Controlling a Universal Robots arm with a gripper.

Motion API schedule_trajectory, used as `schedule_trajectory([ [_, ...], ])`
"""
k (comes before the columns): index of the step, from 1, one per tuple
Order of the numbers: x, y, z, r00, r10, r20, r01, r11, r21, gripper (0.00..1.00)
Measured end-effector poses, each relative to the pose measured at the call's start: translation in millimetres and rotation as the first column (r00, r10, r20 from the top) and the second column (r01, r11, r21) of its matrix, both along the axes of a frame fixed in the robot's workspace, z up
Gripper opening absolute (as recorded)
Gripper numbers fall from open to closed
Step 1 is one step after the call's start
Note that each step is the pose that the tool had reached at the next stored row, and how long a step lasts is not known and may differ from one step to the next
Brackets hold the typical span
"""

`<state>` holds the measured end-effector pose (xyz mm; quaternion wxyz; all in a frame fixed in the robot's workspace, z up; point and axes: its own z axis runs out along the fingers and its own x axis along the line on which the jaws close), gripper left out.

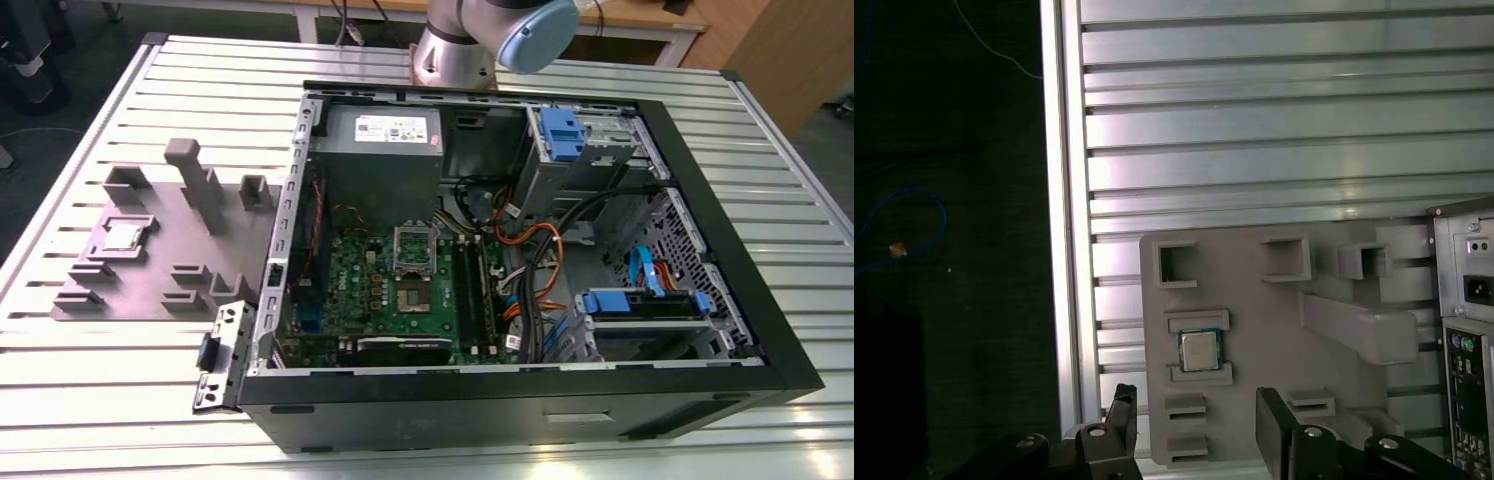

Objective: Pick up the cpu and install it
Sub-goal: 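Pick up the cpu and move it towards the insertion slot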

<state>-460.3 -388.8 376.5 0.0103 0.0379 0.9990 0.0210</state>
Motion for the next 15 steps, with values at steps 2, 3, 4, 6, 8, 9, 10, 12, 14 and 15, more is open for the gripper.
schedule_trajectory([
  [2,0.0,0.0,0.0,1.0,0.0,-0.0001,0.0,1.0,-0.0001,0.59],
  [3,0.0,0.0,-0.2,1.0,0.001,-0.0004,-0.001,1.0,0.0,0.59],
  [4,-0.1,0.0,-0.6,1.0,0.004,-0.0005,-0.004,1.0,0.0,0.59],
  [6,-0.1,0.1,-1.9,0.9996,0.027,-0.0007,-0.027,0.9996,0.0,0.59],
  [8,-0.1,0.0,-2.5,0.9987,0.05,-0.0009,-0.05,0.9987,-0.0001,0.59],
  [9,0.0,0.0,-2.5,0.9987,0.051,-0.0011,-0.051,0.9987,-0.0001,0.59],
  [10,0.0,0.0,-2.6,0.9987,0.052,-0.0011,-0.052,0.9987,-0.0001,0.59],
  [12,0.0,0.0,-2.8,0.9987,0.052,-0.0008,-0.052,0.9987,0.0,0.59],
  [14,0.0,0.0,-3.3,0.9987,0.052,-0.0007,-0.052,0.9987,0.0001,0.59],
  [15,0.0,0.0,-3.7,0.9987,0.052,-0.0006,-0.052,0.9987,0.0001,0.59],
])
